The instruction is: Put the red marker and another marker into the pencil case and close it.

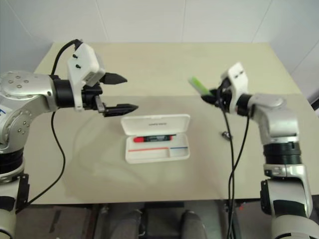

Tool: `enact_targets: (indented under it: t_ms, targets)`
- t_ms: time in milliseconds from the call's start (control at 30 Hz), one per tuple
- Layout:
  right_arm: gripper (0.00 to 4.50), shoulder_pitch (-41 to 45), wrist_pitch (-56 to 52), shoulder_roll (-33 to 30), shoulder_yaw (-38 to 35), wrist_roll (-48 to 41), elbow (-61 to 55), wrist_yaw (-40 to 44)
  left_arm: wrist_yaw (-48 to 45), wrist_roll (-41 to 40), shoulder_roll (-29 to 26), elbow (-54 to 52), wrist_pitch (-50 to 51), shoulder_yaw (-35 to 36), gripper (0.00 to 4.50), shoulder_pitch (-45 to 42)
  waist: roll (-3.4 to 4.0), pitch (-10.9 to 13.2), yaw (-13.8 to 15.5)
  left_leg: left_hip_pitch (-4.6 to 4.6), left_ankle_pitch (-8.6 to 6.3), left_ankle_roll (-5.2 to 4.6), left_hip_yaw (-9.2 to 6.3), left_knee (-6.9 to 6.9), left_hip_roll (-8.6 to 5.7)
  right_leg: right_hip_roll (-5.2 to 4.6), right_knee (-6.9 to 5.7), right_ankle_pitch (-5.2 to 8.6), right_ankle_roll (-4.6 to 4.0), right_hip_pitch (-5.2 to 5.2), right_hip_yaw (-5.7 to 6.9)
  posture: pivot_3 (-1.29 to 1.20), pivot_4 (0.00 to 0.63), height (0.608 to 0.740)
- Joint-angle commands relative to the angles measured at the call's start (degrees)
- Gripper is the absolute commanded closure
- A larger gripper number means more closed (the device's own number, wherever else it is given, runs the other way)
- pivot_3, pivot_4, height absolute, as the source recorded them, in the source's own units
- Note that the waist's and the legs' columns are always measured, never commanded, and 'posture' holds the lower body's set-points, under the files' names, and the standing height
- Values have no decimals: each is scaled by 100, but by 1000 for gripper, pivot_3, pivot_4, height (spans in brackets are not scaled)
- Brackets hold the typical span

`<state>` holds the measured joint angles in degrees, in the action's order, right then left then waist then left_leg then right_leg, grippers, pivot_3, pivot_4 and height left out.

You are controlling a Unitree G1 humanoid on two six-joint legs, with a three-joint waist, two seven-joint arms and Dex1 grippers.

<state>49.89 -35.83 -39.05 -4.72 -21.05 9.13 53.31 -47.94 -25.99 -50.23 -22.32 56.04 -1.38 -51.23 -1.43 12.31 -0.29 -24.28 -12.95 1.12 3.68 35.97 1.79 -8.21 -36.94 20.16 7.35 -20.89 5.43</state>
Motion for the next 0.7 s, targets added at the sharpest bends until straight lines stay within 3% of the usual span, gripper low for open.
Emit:
enact_targets:
  t_ms: [33, 367, 500, 700]
  targets:
    - [3410, -59, -457, -225, -90, -867, -1059, 791, -546, -148, -478, -277, -572, 545, 0, 386, 0, 0, 3, 0, 0, 0, 0, 0, 0, 0, 0, 0, 0, -1, 0, 0, 150, 740]
    - [3410, -439, -968, -481, 610, -1722, -2428, 1885, -1586, -577, -1291, -572, -1294, 1596, 0, 2067, -2, 0, 29, -1, -9, -11, 12, 10, 0, -1, -8, 0, 0, -8, -14, 0, 150, 740]
    - [3410, -578, -613, -416, 1350, -1272, -2526, 2080, -1797, -349, -1657, -760, -1488, 1842, 0, 3024, -4, -1, 10, -1, -14, -11, 21, 8, 1, -1, -8, 0, 0, -14, -23, 0, 150, 740]
    - [3410, -500, 117, -41, 2227, -434, -2141, 2061, -1763, -295, -1829, -939, -1607, 1927, 0, 3585, -7, -3, 7, -2, -14, -11, 46, 8, 3, 0, -13, 0, -1, -44, -51, 0, 150, 740]
